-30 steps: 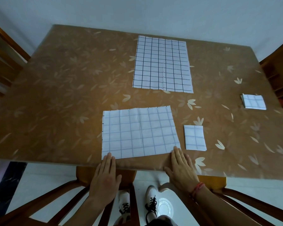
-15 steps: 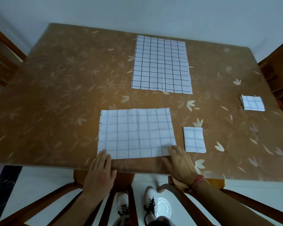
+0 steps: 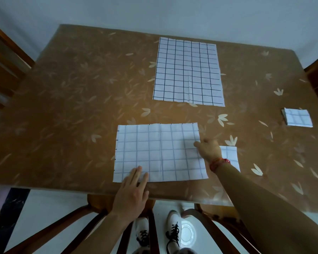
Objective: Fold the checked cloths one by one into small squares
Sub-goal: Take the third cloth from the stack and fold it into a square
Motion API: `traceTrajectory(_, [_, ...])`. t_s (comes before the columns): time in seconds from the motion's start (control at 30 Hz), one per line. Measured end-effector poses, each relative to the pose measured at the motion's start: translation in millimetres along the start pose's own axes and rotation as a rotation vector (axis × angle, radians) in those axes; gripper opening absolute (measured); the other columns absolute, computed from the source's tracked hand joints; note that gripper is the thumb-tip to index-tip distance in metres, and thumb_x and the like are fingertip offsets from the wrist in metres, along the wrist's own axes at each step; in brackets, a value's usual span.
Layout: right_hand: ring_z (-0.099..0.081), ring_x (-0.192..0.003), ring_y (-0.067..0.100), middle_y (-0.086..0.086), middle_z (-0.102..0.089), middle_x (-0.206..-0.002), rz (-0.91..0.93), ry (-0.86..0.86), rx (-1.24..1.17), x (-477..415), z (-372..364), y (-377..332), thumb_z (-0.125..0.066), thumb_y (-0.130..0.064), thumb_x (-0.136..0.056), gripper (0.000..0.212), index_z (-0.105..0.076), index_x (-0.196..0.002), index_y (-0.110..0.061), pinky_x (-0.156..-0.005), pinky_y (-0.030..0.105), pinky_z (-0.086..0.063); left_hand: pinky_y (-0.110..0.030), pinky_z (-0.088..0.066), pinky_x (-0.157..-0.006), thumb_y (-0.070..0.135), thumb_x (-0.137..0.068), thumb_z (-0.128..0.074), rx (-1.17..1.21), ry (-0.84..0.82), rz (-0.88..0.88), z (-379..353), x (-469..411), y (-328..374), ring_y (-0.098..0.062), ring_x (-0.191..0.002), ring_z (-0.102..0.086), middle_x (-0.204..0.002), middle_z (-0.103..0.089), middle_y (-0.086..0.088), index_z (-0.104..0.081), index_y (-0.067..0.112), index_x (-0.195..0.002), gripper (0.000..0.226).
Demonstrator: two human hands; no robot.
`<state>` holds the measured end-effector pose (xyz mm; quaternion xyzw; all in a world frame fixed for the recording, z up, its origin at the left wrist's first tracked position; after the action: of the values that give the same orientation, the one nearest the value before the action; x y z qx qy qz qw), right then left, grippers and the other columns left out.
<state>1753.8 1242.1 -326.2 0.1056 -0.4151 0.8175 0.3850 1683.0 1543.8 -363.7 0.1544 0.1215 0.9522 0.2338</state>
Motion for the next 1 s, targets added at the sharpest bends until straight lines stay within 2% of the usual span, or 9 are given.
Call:
traceTrajectory(0.13, [-0.057, -0.071, 0.024, 0.008, -0.06, -0.076, -0.042, -0.01, 0.022, -7.0, -2.2, -1.3, -0.07, -0.029, -0.083, 0.029, -0.067, -0.085, 0.0, -0.059, 0.028, -0.044, -0.041, -0.015, -0.118, 0.035, -0.097, -0.045, 0.019, 0.002, -0.004, -0.8, 0.6, 0.8, -0.022, -0.147, 0.002, -0.16, -0.002, -0.005, -0.02, 0.021, -0.151, 0.062])
traceTrajectory(0.23, [-0.062, -0.082, 0.025, 0.005, -0.066, -0.083, -0.076, -0.037, 0.001, -10.5, -7.1, -1.7, -0.077, -0.034, -0.079, 0.027, -0.068, -0.085, -0.01, -0.076, 0.035, -0.053, -0.041, -0.015, -0.117, 0.036, -0.096, -0.046, 0.007, 0.014, 0.01, 0.1, 1.0, 1.0, -0.022, -0.147, 0.0, -0.16, -0.003, -0.005, -0.022, 0.022, -0.151, 0.061])
traceTrajectory(0.3, [-0.062, -0.083, 0.025, 0.001, -0.064, -0.078, -0.092, -0.054, -0.043, -11.0, -10.3, -3.2, -0.08, -0.032, -0.078, 0.023, -0.065, -0.082, -0.015, -0.081, 0.039, -0.055, -0.042, -0.017, -0.116, 0.036, -0.095, -0.048, 0.006, 0.01, 0.02, -0.8, 0.7, 0.7, -0.023, -0.147, -0.004, -0.16, -0.007, -0.005, -0.025, 0.022, -0.15, 0.061])
traceTrajectory(0.4, [-0.061, -0.083, 0.025, 0.001, -0.061, -0.079, -0.136, -0.088, -0.127, -12.8, -13.5, -2.8, -0.082, -0.026, -0.077, 0.024, -0.062, -0.08, -0.012, -0.08, 0.038, -0.054, -0.043, -0.02, -0.116, 0.036, -0.094, -0.048, 0.01, 0.009, 0.033, -3.3, 0.8, -0.8, -0.023, -0.147, -0.005, -0.16, -0.008, -0.005, -0.027, 0.022, -0.15, 0.06])
traceTrajectory(0.5, [-0.063, -0.085, 0.027, 0.007, -0.066, -0.087, -0.096, -0.063, -0.09, -15.8, -11.1, -4.8, -0.08, -0.028, -0.077, 0.027, -0.068, -0.087, -0.006, -0.082, 0.037, -0.054, -0.041, -0.015, -0.116, 0.038, -0.095, -0.04, 0.0, 0.01, 0.032, -5.1, 1.0, -1.7, -0.022, -0.147, -0.001, -0.161, -0.005, -0.004, -0.025, 0.022, -0.15, 0.06])
traceTrajectory(0.67, [-0.065, -0.08, 0.024, 0.001, -0.065, -0.073, 0.008, -0.044, -0.098, -16.8, 0.5, -10.7, -0.073, -0.021, -0.083, 0.012, -0.07, -0.078, -0.011, -0.067, 0.028, -0.048, -0.04, -0.013, -0.114, 0.037, -0.094, -0.046, 0.016, 0.031, 0.029, -2.8, 1.7, -0.6, -0.022, -0.147, -0.004, -0.16, -0.007, -0.005, -0.026, 0.022, -0.15, 0.061])
traceTrajectory(0.8, [-0.065, -0.078, 0.023, 0.001, -0.068, -0.078, -0.002, -0.035, -0.131, -13.6, 8.4, -2.5, -0.076, -0.02, -0.08, 0.01, -0.07, -0.076, -0.015, -0.072, 0.035, -0.055, -0.036, -0.003, -0.116, 0.035, -0.097, -0.044, 0.062, 0.048, 0.024, 0.5, 0.7, 1.6, -0.019, -0.147, 0.004, -0.16, 0.001, -0.004, -0.022, 0.022, -0.151, 0.06])
traceTrajectory(0.93, [-0.065, -0.075, 0.022, 0.006, -0.07, -0.082, -0.022, 0.008, -0.186, -1.9, 16.7, 11.2, -0.077, -0.021, -0.08, 0.012, -0.071, -0.079, -0.01, -0.067, 0.032, -0.052, -0.036, -0.006, -0.115, 0.033, -0.096, -0.047, 0.053, 0.053, 0.014, 6.7, -4.8, 2.1, -0.021, -0.146, -0.002, -0.16, -0.007, -0.007, -0.03, 0.016, -0.149, 0.058])
traceTrajectory(1.0, [-0.066, -0.078, 0.025, 0.008, -0.071, -0.083, -0.064, 0.04, -0.24, 3.5, 21.2, 20.7, -0.078, -0.022, -0.079, 0.016, -0.072, -0.081, -0.007, -0.07, 0.034, -0.053, -0.035, -0.003, -0.116, 0.032, -0.097, -0.045, 0.063, 0.048, 0.004, 9.9, -10.1, 2.4, -0.02, -0.146, 0.002, -0.16, -0.005, -0.007, -0.026, 0.013, -0.15, 0.059])
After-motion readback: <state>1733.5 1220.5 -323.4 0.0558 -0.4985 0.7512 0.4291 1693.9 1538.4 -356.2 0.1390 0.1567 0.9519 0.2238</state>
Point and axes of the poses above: each hand's wrist, its own x-axis away from the middle knuckle, its own z-axis out of the back of the hand, y = z × x, the point moved 5 cm from there along -x, towards the middle knuckle
